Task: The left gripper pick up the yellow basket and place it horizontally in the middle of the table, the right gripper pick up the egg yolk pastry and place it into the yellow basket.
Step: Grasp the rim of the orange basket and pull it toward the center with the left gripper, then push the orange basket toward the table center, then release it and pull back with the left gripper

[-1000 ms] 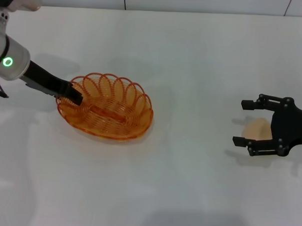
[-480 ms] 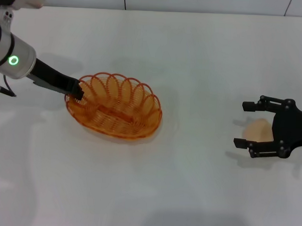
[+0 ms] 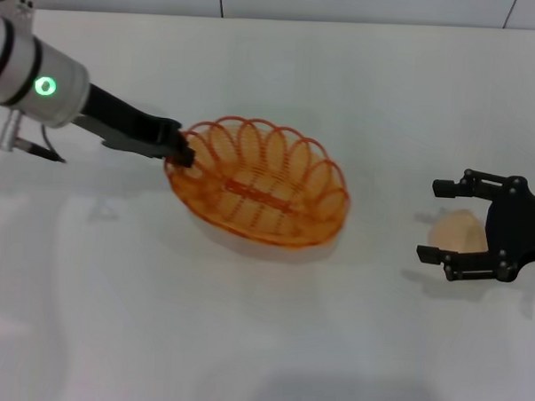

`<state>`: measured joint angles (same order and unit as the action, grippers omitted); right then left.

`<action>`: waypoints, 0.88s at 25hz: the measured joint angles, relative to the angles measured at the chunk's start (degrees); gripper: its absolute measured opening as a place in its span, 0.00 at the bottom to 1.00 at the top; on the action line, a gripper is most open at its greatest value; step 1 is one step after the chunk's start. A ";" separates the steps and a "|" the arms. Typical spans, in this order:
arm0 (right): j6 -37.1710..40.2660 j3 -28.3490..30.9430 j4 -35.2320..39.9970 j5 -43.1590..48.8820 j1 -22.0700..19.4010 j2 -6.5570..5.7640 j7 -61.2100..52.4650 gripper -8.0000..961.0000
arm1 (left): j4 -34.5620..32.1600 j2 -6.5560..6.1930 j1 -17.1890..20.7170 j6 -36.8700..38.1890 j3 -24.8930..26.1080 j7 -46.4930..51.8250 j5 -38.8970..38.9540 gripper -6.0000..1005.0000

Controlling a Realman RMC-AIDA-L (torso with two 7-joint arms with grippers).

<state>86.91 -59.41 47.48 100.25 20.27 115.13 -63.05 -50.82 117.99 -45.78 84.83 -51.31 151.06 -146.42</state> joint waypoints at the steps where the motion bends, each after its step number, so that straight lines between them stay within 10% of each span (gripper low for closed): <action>1: 0.21 0.00 0.00 -0.01 0.00 0.00 0.46 0.88 | 0.00 0.43 -0.40 0.35 -0.35 1.45 0.31 0.11; 22: 4.45 0.00 0.45 -2.98 -1.42 0.10 5.50 0.88 | 3.77 1.40 0.79 -6.80 -13.95 20.38 8.66 0.09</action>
<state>91.36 -59.42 47.93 97.27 18.85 115.23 -57.55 -47.05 119.39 -44.99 78.03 -65.27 171.44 -137.76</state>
